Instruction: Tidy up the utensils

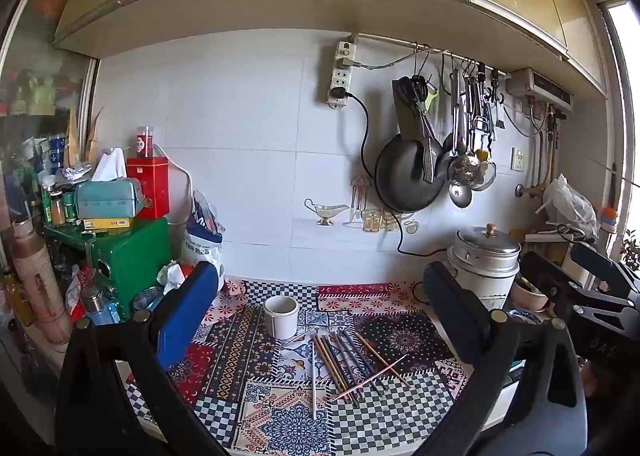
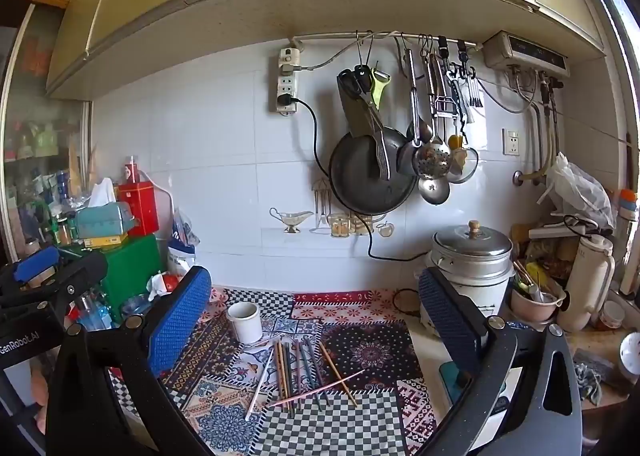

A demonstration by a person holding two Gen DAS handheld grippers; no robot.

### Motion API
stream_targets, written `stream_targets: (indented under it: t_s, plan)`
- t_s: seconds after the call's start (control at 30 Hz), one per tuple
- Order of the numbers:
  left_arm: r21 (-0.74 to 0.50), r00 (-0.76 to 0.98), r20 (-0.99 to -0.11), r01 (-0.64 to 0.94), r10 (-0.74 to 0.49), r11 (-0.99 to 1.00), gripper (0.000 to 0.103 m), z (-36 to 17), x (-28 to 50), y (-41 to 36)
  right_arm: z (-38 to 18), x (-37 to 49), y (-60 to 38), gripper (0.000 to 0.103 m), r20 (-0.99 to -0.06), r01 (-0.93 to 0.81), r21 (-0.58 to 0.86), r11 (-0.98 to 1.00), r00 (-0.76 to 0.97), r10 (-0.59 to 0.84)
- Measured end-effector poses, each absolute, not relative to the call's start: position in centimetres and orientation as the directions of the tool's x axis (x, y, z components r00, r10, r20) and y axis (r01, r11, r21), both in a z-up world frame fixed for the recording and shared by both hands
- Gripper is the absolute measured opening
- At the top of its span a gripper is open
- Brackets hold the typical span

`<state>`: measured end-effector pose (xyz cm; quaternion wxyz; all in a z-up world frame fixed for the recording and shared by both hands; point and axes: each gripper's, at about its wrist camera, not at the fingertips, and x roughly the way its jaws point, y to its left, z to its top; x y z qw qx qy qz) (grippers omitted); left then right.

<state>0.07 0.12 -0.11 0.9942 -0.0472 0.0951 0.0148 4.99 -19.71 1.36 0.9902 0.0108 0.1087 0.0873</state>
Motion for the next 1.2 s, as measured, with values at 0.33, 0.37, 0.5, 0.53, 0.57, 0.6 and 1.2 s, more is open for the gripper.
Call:
stream_targets:
  t_s: [0.33,0.37,0.5,0.53,0.57,0.6,1.2]
  plan:
    - [-0.067,0.981,-0.192,-0.026,0.013,0.997,0.103,-0.1,0.8,-0.1,1.0,5.4,-19.0,0.103,-0.214,-0.172,0.031,0.985,0.961,0.175]
    - [-0.068,0.981,-0.193,-0.026,0.012,0.997,0.103,-0.2,0.9,-0.1,1.0,5.3,-19.0,0.103,-0.215,-0.171,0.03,0.985,0.961,0.174]
    - [-0.066,0.981,-0.193,-0.03,0.017,0.997,0.103,-0.3,1.1,-0.1,1.0,5.5,-18.9,0.103,-0.219,-0.17,0.03,0.985,0.96,0.172]
    - [-0.064,0.981,-0.192,-0.032,0.019,0.997,0.103,-0.3,1.1,-0.1,0.7,5.7,-19.0,0.103,-0.222,-0.172,0.03,0.985,0.959,0.175]
    - [-0.063,0.981,-0.191,-0.032,0.019,0.998,0.103,-0.4,1.1,-0.2,0.8,5.8,-19.1,0.103,-0.222,-0.173,0.032,0.984,0.959,0.176]
    - [-0.062,0.981,-0.191,-0.031,0.019,0.998,0.103,-0.4,1.1,-0.2,0.7,5.8,-19.1,0.103,-0.222,-0.173,0.034,0.984,0.959,0.176]
    - [-0.045,0.98,-0.197,-0.028,0.019,0.999,0.103,-0.6,1.5,-0.7,0.6,5.9,-19.6,0.103,-0.224,-0.166,0.026,0.986,0.96,0.168]
